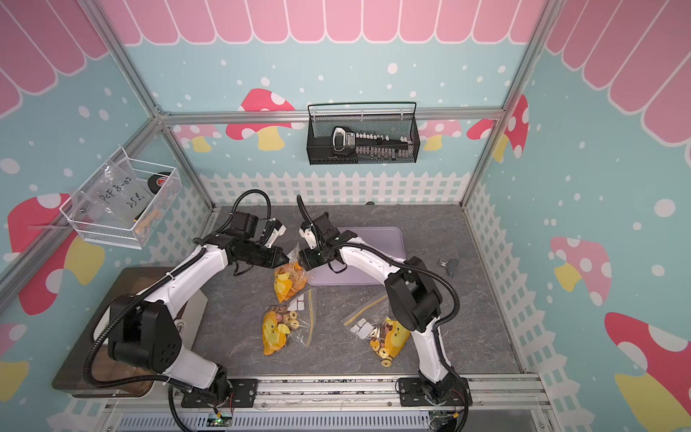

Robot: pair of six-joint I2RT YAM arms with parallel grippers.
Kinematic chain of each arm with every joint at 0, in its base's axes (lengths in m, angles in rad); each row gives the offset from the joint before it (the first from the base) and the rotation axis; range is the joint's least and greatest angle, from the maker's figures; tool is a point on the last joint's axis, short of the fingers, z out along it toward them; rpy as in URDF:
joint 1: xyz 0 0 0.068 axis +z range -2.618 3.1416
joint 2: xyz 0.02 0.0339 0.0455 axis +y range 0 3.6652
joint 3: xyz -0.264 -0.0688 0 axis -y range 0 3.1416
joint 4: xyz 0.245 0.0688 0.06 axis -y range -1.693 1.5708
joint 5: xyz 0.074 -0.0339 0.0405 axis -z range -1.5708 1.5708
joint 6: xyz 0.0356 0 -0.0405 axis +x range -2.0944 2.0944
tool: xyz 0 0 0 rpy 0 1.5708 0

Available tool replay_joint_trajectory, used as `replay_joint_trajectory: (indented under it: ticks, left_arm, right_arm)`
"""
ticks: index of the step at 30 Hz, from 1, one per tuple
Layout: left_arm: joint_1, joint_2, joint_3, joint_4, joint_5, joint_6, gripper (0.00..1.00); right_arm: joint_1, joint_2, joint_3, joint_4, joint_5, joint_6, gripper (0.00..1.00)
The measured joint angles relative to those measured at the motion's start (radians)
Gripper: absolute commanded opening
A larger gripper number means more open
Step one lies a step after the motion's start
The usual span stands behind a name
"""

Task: Pour cookies out of the ziploc bag
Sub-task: Open the ziploc bag at the center of the board.

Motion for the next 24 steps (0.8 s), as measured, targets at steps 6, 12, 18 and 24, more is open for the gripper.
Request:
replay_joint_trajectory:
  ticks: [6,12,18,24]
  left_arm:
    - [-0.007,0.0,-0.008,0.007,-0.026,-0.003,0.0]
    - [-0.008,0.0,-0.008,0.01,-0.05,-0.006,0.0]
    - [-0.008,0.003,-0.007,0.01,-0.077,-0.007,0.0]
    - [-0.008,0.045,0.053,-0.021,-0.132,-0.002,0.0]
  right_arm:
    - [0.014,0.019,0.031,-0.043,0.009,-0.014,0.44]
    - [0.002,0.04,0.031,-0.056,0.008,-0.018,0.29]
    - [-0.028,0.045,0.032,-0.06,0.006,-0.021,0.21]
    - [-0.054,0.127,0.126,-0.065,-0.028,-0.019,0.18]
